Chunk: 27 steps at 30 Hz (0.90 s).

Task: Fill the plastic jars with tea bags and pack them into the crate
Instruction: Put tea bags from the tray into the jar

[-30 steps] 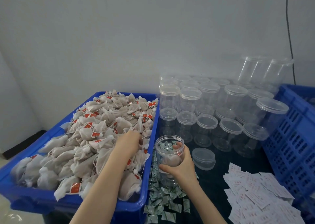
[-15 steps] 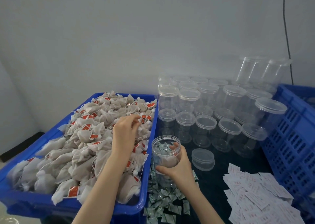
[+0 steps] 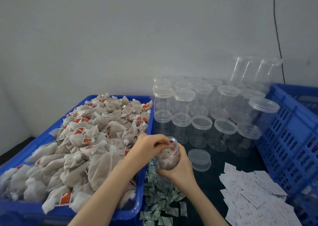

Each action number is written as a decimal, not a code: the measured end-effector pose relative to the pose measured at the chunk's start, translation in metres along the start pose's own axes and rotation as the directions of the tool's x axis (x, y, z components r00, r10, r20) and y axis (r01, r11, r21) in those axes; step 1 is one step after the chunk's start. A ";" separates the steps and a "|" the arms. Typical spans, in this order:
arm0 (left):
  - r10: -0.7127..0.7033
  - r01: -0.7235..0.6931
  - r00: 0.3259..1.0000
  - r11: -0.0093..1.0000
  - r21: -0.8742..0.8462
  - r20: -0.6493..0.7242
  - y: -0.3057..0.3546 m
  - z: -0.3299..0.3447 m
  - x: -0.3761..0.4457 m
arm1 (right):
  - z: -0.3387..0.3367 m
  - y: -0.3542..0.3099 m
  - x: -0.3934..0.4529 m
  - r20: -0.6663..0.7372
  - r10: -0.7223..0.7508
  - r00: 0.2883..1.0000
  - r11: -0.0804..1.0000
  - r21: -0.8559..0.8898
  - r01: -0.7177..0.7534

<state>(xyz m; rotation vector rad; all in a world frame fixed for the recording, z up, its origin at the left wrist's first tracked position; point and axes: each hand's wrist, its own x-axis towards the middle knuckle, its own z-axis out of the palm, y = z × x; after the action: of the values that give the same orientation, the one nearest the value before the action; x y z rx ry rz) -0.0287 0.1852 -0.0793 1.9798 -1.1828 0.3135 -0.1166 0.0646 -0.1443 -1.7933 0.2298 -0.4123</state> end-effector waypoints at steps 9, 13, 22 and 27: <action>-0.311 0.319 0.947 0.902 0.290 -0.075 -0.034 -0.012 0.006 | 0.004 0.005 -0.002 -0.028 0.016 0.999 0.998 0.054 -0.015; -0.539 0.452 0.843 0.700 0.553 -0.007 -0.060 -0.009 0.003 | 0.002 0.006 -0.004 -0.001 0.020 1.000 0.999 0.033 -0.020; -0.622 0.261 0.753 0.580 0.772 0.214 -0.070 0.003 0.006 | 0.004 0.004 -0.007 0.017 0.011 1.000 0.999 0.030 -0.011; -0.600 0.251 0.788 0.515 0.819 0.135 -0.069 0.001 0.007 | 0.005 0.004 -0.009 0.001 0.000 1.000 0.999 0.033 0.000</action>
<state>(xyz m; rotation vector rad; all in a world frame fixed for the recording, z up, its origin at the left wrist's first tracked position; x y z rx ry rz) 0.0316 0.1973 -0.1109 3.1746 -0.7427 0.1355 -0.1224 0.0708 -0.1505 -1.7615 0.2215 -0.4125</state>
